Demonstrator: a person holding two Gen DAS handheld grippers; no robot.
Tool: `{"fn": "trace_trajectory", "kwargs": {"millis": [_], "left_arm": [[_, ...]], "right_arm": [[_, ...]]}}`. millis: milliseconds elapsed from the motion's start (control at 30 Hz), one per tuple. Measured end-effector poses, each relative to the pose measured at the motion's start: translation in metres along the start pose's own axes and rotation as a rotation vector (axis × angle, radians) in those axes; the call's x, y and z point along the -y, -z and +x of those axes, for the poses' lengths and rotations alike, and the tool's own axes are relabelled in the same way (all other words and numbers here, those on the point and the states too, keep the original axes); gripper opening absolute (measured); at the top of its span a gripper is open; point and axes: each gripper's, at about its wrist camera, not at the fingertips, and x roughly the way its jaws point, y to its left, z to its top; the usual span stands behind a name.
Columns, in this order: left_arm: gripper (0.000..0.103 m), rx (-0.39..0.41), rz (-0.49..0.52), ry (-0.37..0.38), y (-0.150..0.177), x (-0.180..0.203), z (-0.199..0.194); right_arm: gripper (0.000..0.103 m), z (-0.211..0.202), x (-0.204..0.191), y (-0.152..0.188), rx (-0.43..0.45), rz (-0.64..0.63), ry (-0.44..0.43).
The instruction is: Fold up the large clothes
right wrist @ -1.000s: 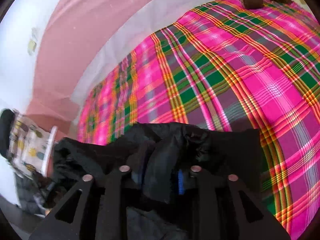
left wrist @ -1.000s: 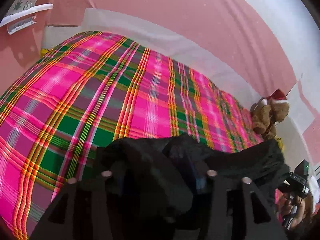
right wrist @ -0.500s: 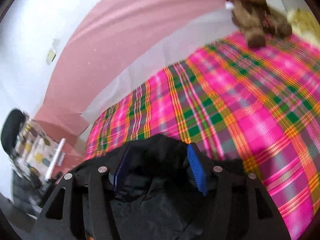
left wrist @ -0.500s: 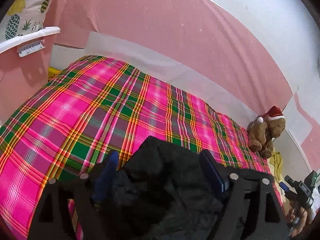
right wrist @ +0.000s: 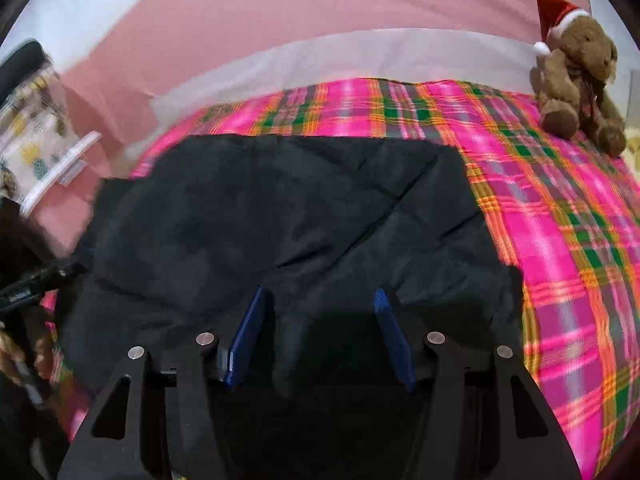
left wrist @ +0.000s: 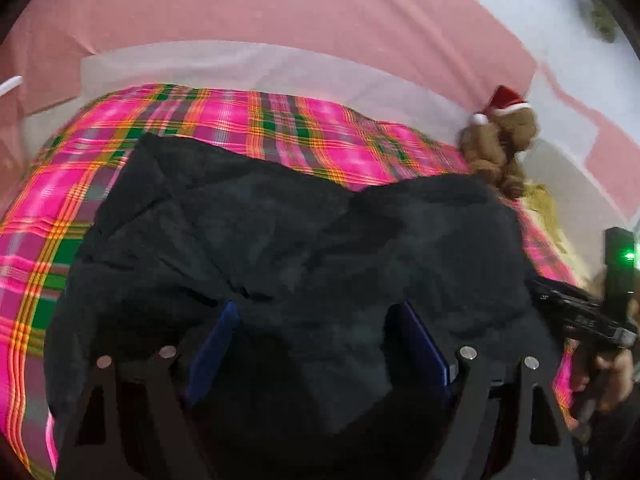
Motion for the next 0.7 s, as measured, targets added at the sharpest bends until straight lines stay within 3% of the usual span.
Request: {"fn": "trace_trajectory", "kwargs": {"millis": [133, 333, 700], "left_arm": [[0.084, 0.028, 0.001, -0.038, -0.009, -0.005, 0.022], [0.086, 0.004, 0.036, -0.093, -0.011, 0.001, 0.034], [0.086, -0.022, 0.060, -0.153, -0.012, 0.009, 0.041]], "right_arm": [[0.058, 0.028, 0.016, -0.009, -0.019, 0.032, 0.010], [0.059, 0.049, 0.021, -0.016, -0.047, 0.022, 0.047], [0.059, 0.062, 0.021, -0.020, -0.063, 0.034, 0.074]]}}
